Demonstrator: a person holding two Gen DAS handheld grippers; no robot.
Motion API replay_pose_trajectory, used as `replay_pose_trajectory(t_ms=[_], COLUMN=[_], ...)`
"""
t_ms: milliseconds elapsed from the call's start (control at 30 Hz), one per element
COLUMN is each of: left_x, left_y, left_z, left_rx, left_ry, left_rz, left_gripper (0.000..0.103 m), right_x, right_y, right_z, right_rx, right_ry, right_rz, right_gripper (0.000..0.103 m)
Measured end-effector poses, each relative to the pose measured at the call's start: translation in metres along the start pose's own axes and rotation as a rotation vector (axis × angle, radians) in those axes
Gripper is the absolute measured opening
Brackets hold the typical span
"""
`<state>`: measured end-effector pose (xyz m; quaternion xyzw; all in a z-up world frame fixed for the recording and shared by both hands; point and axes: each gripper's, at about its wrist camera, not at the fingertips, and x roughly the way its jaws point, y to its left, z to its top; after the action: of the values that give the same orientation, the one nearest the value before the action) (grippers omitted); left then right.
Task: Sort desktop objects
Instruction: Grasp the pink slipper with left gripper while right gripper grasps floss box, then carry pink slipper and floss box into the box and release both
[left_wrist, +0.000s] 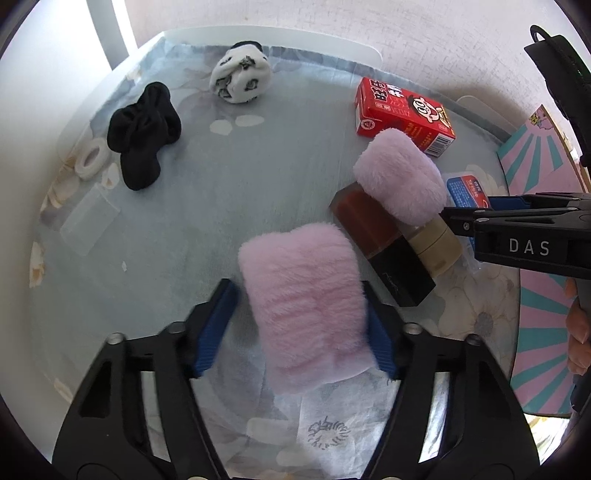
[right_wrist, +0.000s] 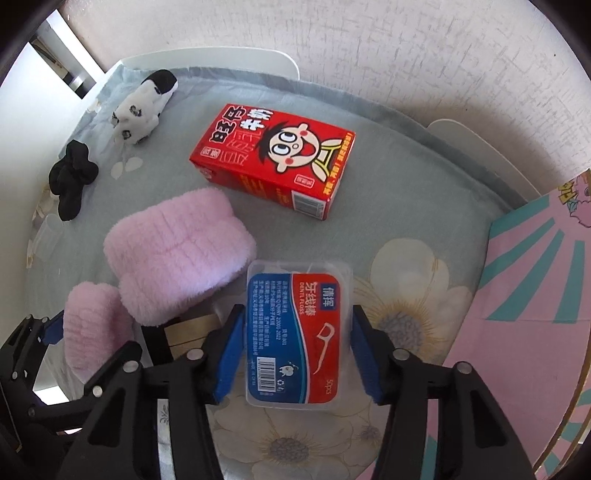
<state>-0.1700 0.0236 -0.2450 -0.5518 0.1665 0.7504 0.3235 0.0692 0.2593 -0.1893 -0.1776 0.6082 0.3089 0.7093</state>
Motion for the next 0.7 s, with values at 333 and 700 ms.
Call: replay_pose_trajectory(t_ms=[333, 700], left_x=[-0.014, -0.053], left_y=[0.001, 0.018], left_z=[0.0, 0.023], left_rx=[0.024, 0.041], left_ry=[-0.003, -0.026], left_rz=[-0.011, -0.029], left_gripper=[0.04, 0.04], right_x=[-0.006, -0.056], right_y=[-0.007, -0.018], right_z=[-0.006, -0.01], right_rx=[0.037, 0.072], right_ry=[-0.004, -0.088], right_rz=[0.011, 0.032], right_gripper=[0.05, 0.05])
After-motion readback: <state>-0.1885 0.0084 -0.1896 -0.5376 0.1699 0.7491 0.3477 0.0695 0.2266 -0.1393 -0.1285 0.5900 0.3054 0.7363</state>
